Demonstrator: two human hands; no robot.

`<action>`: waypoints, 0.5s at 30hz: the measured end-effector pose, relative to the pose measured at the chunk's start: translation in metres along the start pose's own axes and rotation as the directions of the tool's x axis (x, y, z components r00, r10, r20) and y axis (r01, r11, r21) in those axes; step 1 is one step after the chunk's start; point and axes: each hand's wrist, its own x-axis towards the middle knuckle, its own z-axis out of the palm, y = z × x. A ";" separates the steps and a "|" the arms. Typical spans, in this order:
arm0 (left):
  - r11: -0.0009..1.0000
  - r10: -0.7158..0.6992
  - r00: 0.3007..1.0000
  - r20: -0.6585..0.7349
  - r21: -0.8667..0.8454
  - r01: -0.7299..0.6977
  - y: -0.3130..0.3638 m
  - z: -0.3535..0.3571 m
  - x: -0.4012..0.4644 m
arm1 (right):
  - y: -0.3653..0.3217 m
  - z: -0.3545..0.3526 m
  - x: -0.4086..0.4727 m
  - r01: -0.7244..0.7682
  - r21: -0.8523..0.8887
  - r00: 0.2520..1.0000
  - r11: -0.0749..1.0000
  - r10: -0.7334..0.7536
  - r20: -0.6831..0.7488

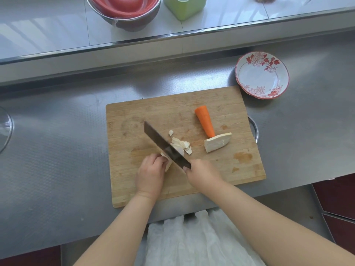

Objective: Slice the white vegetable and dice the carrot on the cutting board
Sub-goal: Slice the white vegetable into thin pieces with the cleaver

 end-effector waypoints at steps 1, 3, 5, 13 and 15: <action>1.000 -0.012 1.000 0.014 0.007 0.012 0.000 0.000 0.000 | 0.000 0.003 -0.005 0.041 -0.059 0.999 0.997 -0.043 -0.022; 1.000 -0.017 1.000 0.025 0.017 0.016 0.000 -0.002 0.001 | 0.001 0.008 -0.012 0.102 -0.133 0.992 0.986 -0.111 -0.062; 1.000 -0.008 1.000 0.022 0.020 0.008 0.001 -0.004 0.001 | 0.003 0.007 -0.017 0.137 -0.176 0.983 0.975 -0.155 -0.096; 1.000 0.010 1.000 0.022 0.018 -0.010 0.001 -0.006 0.002 | -0.005 0.010 -0.019 0.085 -0.219 0.992 0.972 -0.103 -0.070; 0.999 0.018 1.000 -0.004 0.030 -0.018 0.001 -0.005 0.002 | -0.010 0.010 -0.016 0.057 -0.213 0.997 0.975 -0.068 -0.045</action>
